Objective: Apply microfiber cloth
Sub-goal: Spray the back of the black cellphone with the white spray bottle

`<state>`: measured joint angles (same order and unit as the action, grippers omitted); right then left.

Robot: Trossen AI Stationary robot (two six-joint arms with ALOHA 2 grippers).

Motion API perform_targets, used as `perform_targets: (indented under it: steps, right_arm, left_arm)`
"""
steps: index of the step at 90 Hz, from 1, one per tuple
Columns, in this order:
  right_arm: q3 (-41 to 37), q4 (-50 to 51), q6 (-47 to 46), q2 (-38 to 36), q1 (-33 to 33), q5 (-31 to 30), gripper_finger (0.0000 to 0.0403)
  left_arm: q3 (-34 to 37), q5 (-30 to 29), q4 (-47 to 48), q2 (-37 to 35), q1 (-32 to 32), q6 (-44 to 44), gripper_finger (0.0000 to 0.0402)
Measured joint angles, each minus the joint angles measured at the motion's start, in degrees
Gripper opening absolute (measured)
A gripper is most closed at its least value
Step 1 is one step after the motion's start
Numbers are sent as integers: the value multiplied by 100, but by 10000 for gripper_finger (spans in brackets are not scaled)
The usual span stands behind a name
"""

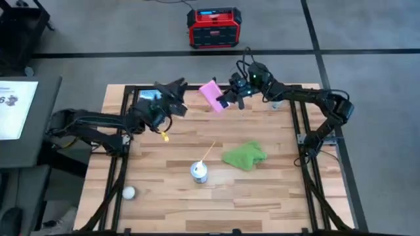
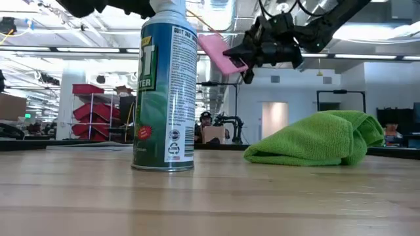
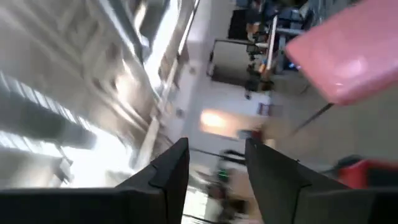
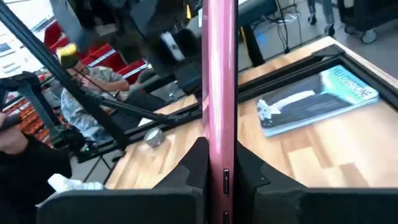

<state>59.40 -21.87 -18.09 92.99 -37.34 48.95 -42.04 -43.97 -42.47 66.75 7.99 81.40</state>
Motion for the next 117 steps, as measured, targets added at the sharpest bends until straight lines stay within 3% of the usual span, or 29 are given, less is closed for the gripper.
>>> perform_targets:
  steps: [16,25,33,43,57,84,102,117]
  right_arm:
    - [2,110,288,-32,-277,-15,14]
    - [2,420,664,-180,-410,-425,14]
    - [2,661,1026,-363,-507,-731,14]
    - [1,884,1321,-625,-564,-1083,14]
    - [2,1105,1641,-1135,-534,-1429,14]
    - [2,2333,1986,-2070,-94,-2371,14]
    - [2,2854,2029,-2547,447,-3177,14]
    - [2,3307,2025,-2999,854,-4025,14]
  left_arm:
    - [-2,-57,2009,-391,480,-2941,133]
    - [-2,46,3029,-436,803,-4567,133]
    - [0,710,3730,-393,1051,-5866,133]
    - [19,1665,3875,-190,1289,-6780,133]
    - [649,2565,2783,32,1546,-7428,133]
    - [2413,4216,-567,76,2228,-8880,133]
    - [2468,5425,-855,76,2249,-9228,133]
    - [2300,5739,-1269,73,1808,-9238,133]
